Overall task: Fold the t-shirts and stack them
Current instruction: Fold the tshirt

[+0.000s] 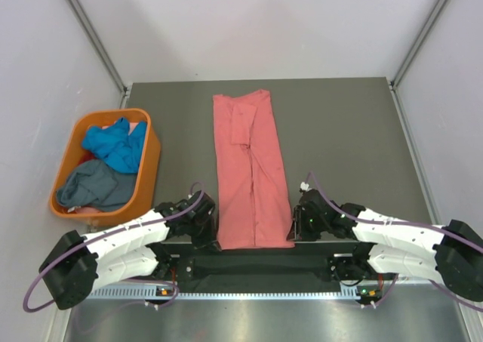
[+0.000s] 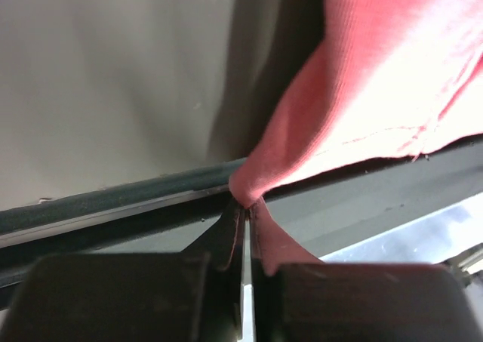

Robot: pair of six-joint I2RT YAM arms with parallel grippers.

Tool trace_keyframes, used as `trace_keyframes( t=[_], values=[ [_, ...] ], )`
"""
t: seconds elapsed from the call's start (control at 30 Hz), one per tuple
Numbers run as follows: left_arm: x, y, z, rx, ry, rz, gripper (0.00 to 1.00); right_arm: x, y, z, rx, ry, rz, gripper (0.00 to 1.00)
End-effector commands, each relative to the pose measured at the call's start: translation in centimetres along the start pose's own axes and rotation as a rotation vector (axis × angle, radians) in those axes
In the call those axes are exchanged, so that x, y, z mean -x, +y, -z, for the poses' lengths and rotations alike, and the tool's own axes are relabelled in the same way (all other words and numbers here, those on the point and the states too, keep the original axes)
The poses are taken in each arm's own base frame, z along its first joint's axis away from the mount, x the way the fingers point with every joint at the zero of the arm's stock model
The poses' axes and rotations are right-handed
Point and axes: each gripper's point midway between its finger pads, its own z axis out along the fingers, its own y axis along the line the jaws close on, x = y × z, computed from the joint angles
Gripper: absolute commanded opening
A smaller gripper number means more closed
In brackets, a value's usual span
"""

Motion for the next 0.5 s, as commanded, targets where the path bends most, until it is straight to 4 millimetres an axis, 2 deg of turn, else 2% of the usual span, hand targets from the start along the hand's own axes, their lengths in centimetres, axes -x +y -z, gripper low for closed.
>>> trace_keyframes(
  t=[0.0,0.03,0.07,0.17,0.47],
  values=[
    [0.1,-1.1,0.0,-0.053,-0.005,0.008,0.00,-0.4,0.3,-0.1,0.021,-0.002,0.002,0.26],
    [0.2,-1.3,0.1,-0.061,-0.009,0.010,0.00,-0.4,0.4,-0.1,0.024,-0.006,-0.002,0.20],
    [0.3,-1.6,0.3,-0.070,-0.011,0.010,0.00,-0.2,0.5,0.1,0.025,-0.013,-0.003,0.10],
    [0.6,-2.6,1.0,-0.099,-0.028,0.020,0.00,0.5,0.7,0.7,0.025,-0.051,-0.007,0.00],
    [0.1,-3.7,1.4,-0.132,-0.001,0.087,0.00,1.4,1.3,1.7,0.032,-0.091,-0.018,0.00]
  ],
)
